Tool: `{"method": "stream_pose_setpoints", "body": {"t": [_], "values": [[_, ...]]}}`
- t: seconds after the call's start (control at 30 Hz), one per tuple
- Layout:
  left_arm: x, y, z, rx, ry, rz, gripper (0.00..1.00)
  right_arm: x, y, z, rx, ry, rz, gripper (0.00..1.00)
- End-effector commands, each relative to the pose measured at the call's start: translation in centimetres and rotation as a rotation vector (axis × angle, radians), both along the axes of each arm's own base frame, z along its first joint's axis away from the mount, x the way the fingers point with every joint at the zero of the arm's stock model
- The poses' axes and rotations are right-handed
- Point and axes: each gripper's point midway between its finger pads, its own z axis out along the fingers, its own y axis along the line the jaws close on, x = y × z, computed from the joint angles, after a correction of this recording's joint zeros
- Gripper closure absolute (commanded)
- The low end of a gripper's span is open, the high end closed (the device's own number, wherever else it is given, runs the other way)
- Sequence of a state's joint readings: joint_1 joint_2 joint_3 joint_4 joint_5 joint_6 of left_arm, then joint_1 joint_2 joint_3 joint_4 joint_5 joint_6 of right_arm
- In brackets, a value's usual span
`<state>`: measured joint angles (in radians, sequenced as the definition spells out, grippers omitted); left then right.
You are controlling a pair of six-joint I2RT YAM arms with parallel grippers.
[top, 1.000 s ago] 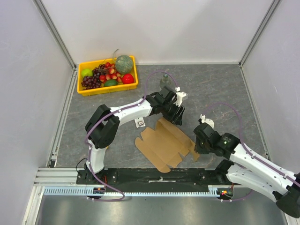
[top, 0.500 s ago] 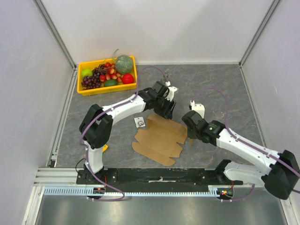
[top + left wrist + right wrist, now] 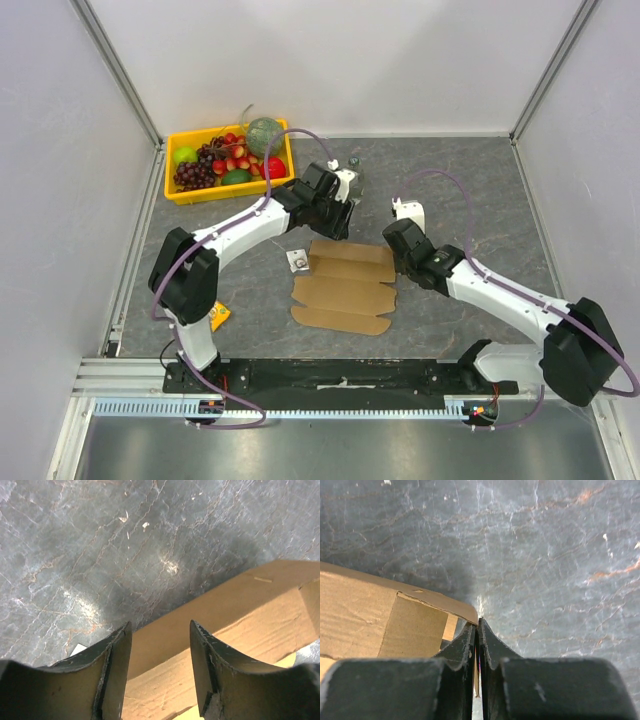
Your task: Fold the paper box
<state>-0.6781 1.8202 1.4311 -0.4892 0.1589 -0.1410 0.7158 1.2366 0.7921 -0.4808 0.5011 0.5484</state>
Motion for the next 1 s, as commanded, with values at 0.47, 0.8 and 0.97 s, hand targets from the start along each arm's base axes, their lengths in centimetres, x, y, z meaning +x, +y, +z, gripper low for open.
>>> {"method": "stream_pose_setpoints", "body": {"t": [0.47,0.8,0.97], "values": [[-1.6,3.1,4.6,-0.095,-0.119,0.082,0.44,9.7,4.7,2.2,-0.047,-0.194,0.273,0.88],[-4.6,5.2,6.8,-0.175,-0.182,0.101,0.44,10.8,5.3,1.6,-0.048,-0.175,0.300,0.73],[-6.1,6.9,5.5,-0.178,-0.175,0.152,0.48,10.6,5.7,1.3,-0.020,-0.162,0.300,0.59]]}}
